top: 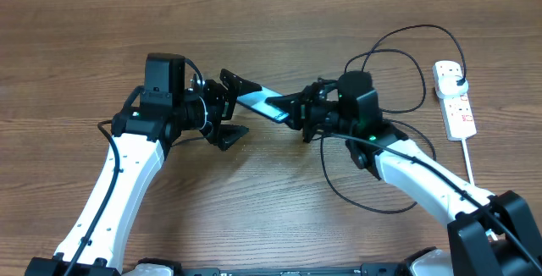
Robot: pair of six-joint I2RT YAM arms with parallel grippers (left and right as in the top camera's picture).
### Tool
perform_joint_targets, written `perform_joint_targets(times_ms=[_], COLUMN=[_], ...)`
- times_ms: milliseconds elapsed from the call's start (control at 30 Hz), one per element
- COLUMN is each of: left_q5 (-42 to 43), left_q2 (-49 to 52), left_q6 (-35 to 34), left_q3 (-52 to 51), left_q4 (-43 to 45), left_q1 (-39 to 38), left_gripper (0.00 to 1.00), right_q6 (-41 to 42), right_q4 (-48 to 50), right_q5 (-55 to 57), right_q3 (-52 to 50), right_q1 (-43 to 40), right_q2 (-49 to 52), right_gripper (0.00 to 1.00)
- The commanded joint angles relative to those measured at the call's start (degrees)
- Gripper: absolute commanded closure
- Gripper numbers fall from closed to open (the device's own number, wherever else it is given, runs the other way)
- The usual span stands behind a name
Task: Plug charger to phone and switch on socket
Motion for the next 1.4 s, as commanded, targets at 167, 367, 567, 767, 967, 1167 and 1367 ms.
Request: perform_joint_targets(times_ms=[167,367,567,767,967,1167,1367], left_q5=[-0.2,-0.3,-0.6,-0.9,-2.3,-3.3,-3.5], left_q2=[0.3,0.3,0.3,0.3,0.3,0.3,0.3], left_q6=[-1.8,-1.8,-1.8,-1.8,-1.8,-1.8,-1.8], left_q3=[-0.4,-0.4,-0.4,-0.4,-0.4,-0.4,-0.4], left_q4=[0.1,0.3,1.7,2.8,2.8,2.8,2.8], left_q1=[-0.4,-0.4,-0.4,-0.4,-0.9,-1.5,-1.5], left_gripper=[0.09,0.14,0.18,0.20,0.24,0.23,0.24], right_q6=[2.3,3.3,3.3,3.3,3.3,3.2,3.2], right_q4=[1.7,1.7,1.7,1.7,1.7,1.7,1.7], right_q5=[-0.1,-0.1,-0.1,-0.1,-0.1,-0.1,-0.1], right_q3=[0.7,0.7,0.7,0.7,0.7,0.7,0.7], right_q1=[4.1,4.9,4.9,4.9,4.9,4.9,4.9], right_q2=[-1.5,-1.5,-1.5,-1.5,-1.5,-1.5,-1.5], right_gripper=[0.96,0.96,0.96,0.96,0.96,0.96,0.96])
